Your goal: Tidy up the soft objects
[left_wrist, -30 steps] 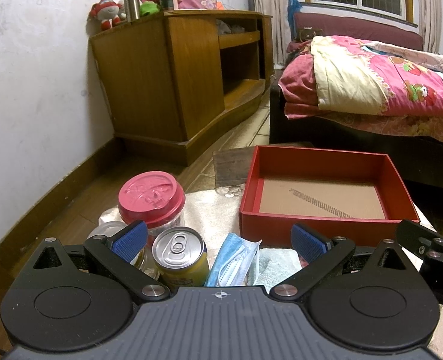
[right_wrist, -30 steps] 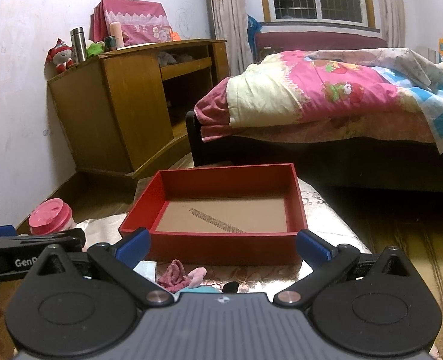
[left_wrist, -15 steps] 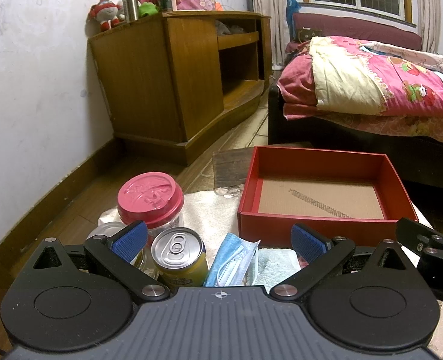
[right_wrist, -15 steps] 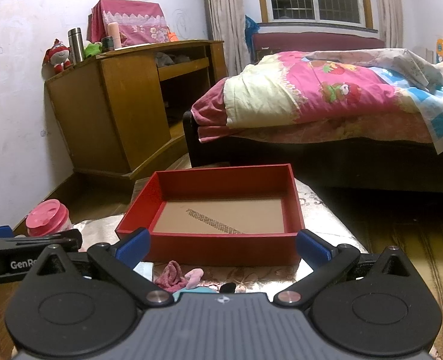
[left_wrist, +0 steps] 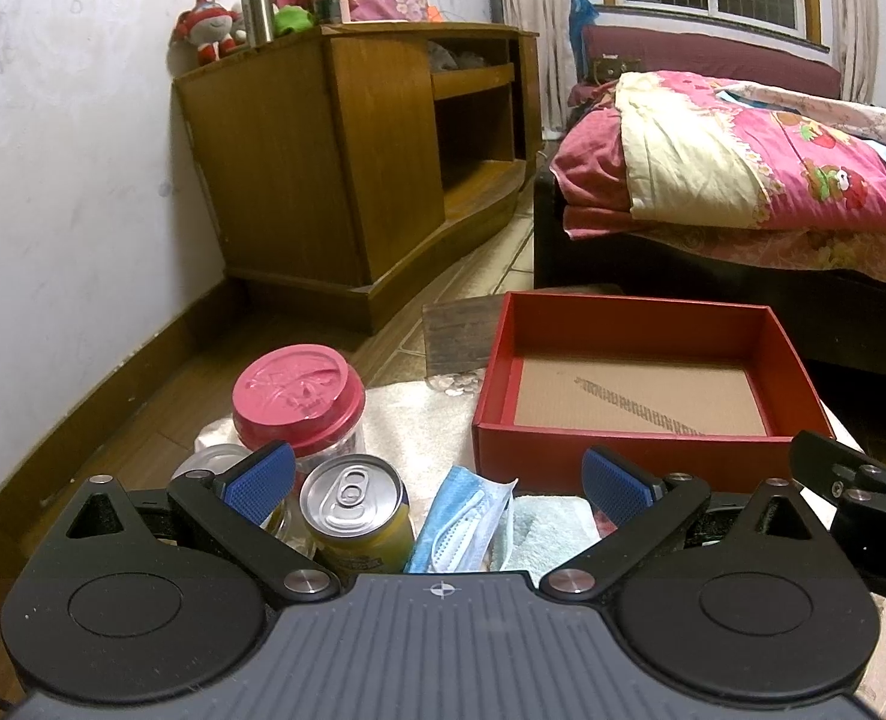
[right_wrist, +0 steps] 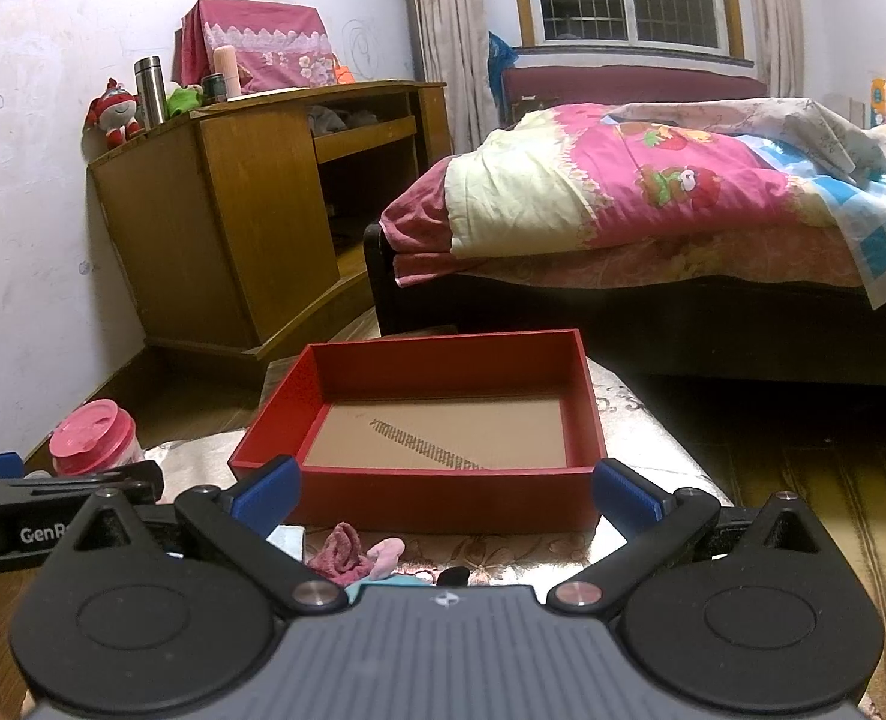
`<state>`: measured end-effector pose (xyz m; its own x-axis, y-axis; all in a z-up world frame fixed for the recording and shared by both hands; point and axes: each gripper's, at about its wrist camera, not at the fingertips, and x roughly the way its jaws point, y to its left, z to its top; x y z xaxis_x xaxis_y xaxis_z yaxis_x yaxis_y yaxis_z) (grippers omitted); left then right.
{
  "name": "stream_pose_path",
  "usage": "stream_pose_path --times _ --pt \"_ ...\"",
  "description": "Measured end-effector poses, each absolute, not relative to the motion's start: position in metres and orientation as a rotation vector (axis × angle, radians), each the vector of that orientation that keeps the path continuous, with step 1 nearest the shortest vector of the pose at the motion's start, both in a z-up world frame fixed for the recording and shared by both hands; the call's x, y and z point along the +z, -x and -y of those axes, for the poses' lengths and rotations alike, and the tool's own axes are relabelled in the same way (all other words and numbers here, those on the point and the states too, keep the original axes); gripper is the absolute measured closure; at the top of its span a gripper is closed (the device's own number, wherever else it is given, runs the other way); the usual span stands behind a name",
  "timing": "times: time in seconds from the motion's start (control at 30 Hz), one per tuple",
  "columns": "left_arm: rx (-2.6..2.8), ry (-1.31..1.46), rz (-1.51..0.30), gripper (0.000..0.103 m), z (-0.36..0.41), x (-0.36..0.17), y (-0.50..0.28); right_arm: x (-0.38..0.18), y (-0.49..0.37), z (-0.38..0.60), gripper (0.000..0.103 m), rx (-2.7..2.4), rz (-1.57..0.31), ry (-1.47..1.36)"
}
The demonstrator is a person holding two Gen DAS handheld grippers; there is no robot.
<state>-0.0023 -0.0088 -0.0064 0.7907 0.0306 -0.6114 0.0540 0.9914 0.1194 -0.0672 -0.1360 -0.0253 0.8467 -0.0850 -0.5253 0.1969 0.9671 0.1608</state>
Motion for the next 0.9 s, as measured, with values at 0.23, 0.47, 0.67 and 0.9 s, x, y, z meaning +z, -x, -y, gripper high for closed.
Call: stream_pose_path --times 0.23,0.47,0.67,0.9 --pt "-0.019 -0.141 -0.656 0.006 0.009 -0.007 0.005 -0.025 0.067 0.138 0.024 -0.149 -0.547 -0.207" --pt "-0.041 -0.149 -0.64 0.007 0.009 -0.005 0.013 -0.029 0.073 0.138 0.03 -0.153 -0.557 -0.178" --pt "-0.072 -0.156 -0.623 0.01 0.008 -0.002 0.024 -0.027 0.087 0.135 0.033 -0.181 -0.551 -0.15" --pt "-0.16 -0.211 -0.703 0.01 -0.001 -0.014 0.048 -0.032 0.121 0.134 0.033 -0.218 -0.6 -0.127"
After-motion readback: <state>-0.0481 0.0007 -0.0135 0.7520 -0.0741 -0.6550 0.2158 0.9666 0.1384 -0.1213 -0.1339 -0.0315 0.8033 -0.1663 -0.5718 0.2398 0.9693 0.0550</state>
